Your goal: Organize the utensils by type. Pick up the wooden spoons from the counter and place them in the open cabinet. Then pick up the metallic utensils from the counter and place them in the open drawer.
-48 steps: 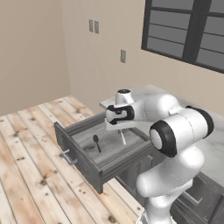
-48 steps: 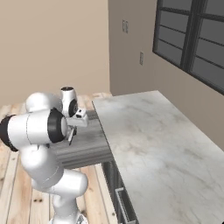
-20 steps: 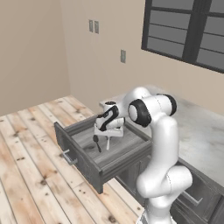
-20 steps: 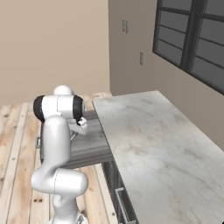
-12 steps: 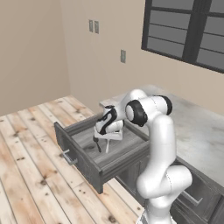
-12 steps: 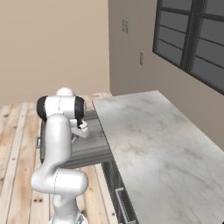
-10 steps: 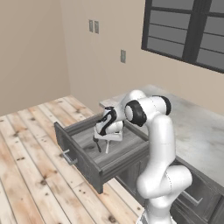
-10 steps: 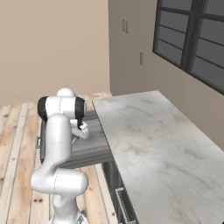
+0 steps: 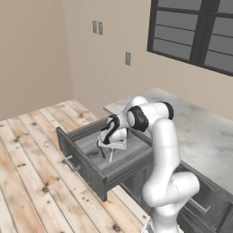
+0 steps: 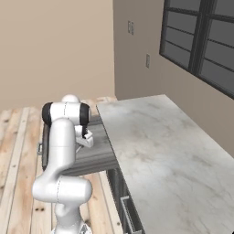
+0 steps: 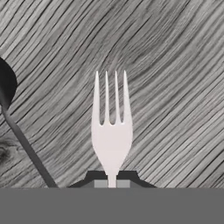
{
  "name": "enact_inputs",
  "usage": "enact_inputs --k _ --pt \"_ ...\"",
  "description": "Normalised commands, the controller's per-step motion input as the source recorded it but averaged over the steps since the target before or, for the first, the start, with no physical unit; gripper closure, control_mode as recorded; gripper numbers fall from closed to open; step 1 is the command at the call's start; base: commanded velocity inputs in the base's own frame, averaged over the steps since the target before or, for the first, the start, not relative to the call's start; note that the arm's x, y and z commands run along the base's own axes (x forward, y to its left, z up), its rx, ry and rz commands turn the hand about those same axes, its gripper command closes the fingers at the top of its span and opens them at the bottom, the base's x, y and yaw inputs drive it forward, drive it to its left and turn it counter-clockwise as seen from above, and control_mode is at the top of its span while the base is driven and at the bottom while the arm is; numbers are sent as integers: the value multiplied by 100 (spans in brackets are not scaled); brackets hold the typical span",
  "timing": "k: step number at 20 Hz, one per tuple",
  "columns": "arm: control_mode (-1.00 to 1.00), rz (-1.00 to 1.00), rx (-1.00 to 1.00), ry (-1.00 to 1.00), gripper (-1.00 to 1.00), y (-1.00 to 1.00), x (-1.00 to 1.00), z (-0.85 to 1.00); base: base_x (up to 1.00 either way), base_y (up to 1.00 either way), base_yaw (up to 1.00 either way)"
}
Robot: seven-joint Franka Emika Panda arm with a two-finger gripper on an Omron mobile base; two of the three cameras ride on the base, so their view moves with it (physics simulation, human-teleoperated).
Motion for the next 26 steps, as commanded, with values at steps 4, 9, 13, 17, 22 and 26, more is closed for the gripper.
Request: enact_inputs --k 4,9,13,17,22,26 --pt "-100 0 0 0 100 0 6 -21 0 0 0" --pt "-100 0 0 0 100 0 5 -18 0 0 0" --pt "-100 0 0 0 100 0 4 -13 0 0 0" --pt "-100 0 0 -2 -100 0 1 -6 0 0 0" --pt "-100 0 0 -3 -100 -1 0 -1 0 0 0" --pt "-100 0 0 -2 -100 0 -2 20 0 0 0"
